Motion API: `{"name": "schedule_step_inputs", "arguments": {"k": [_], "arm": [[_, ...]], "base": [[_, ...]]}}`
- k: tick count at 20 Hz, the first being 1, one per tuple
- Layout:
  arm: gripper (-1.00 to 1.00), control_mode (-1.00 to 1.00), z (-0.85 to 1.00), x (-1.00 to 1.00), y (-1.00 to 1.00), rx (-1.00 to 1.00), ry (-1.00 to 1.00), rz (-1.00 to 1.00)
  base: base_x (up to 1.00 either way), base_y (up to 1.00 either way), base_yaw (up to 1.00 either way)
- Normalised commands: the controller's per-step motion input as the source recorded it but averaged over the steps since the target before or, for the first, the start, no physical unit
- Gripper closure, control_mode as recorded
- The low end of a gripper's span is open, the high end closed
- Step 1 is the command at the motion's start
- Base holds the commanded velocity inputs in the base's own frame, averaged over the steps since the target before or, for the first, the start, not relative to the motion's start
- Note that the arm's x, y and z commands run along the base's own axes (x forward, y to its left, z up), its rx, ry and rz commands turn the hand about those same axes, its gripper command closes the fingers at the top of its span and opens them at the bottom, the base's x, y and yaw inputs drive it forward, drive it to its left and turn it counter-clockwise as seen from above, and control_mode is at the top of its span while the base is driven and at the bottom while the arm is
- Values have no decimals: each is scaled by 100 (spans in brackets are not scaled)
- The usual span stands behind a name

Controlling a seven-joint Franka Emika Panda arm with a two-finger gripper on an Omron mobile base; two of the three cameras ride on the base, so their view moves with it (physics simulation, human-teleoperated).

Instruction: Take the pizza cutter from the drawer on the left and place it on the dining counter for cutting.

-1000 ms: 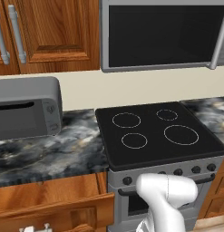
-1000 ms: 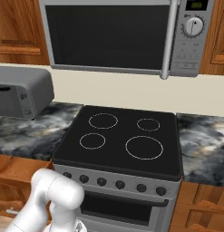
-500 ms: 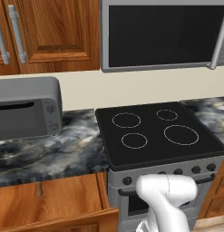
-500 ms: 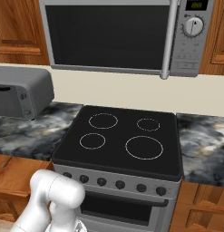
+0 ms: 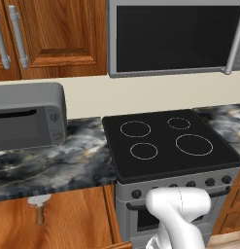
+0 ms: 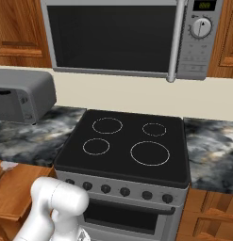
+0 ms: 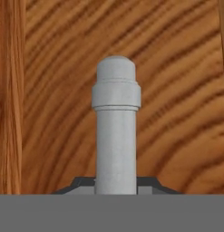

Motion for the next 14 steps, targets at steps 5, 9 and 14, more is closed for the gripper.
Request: {"name": "schedule_step_inputs", "arguments": {"k": [5, 9, 14], "arm": [[100, -100, -16, -65, 0, 0, 0, 0], [100, -100, -14, -61, 0, 0, 0, 0], [100, -100, -8, -54, 1, 0, 0, 0]], "base": [[0, 0, 0], [0, 0, 0], [0, 0, 0]]}}
